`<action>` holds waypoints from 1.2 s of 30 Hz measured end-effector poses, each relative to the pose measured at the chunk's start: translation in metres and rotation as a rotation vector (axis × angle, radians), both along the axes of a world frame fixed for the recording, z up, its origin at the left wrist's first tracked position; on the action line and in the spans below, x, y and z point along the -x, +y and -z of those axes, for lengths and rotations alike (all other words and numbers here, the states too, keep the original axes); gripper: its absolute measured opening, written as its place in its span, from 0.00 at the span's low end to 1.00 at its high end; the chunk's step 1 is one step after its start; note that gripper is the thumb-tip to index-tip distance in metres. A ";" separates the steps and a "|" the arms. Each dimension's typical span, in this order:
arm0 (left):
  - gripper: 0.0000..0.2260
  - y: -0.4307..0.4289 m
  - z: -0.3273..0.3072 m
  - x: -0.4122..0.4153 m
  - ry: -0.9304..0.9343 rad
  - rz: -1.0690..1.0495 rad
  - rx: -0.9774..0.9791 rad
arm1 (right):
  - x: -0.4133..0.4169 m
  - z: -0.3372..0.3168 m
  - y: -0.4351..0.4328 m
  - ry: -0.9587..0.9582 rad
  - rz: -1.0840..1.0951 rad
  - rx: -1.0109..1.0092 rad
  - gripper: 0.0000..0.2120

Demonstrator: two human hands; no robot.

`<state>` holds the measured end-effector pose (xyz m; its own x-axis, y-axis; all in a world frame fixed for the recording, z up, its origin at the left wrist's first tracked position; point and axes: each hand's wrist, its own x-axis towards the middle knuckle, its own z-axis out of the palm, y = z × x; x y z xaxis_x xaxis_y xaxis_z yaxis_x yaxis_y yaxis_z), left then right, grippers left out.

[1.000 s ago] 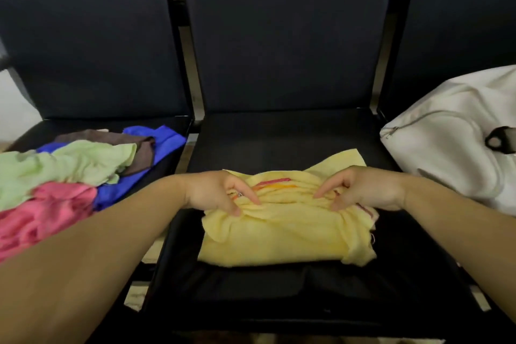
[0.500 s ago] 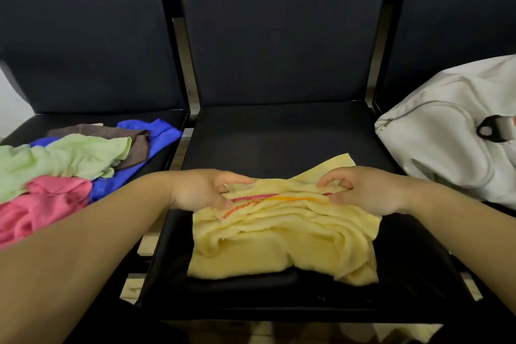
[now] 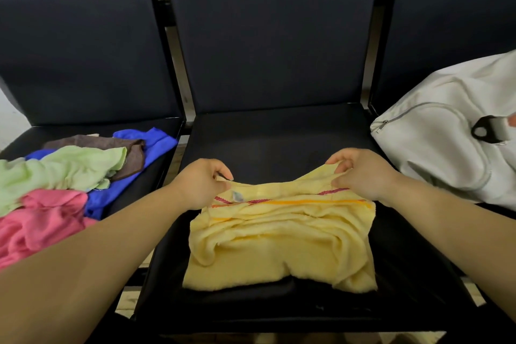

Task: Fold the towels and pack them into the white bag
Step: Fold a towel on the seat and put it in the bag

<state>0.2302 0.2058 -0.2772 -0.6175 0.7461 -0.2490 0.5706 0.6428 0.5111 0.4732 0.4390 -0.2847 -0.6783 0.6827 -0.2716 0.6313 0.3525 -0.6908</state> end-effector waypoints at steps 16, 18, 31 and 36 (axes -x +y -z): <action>0.12 0.003 0.015 0.005 0.099 0.160 0.063 | 0.010 0.015 0.022 -0.029 -0.220 -0.207 0.16; 0.11 0.004 0.015 0.007 0.122 0.194 0.101 | 0.009 0.018 0.025 -0.097 -0.246 -0.223 0.14; 0.19 -0.002 0.012 0.023 0.119 0.150 0.089 | 0.004 0.027 0.041 0.009 0.000 -0.210 0.05; 0.17 0.000 0.010 0.027 0.147 0.167 0.101 | 0.006 0.034 0.034 -0.019 0.016 -0.312 0.08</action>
<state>0.2034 0.2057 -0.2873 -0.5223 0.8171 -0.2439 0.7370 0.5765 0.3529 0.4668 0.4732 -0.3185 -0.6634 0.7459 -0.0593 0.6503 0.5355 -0.5388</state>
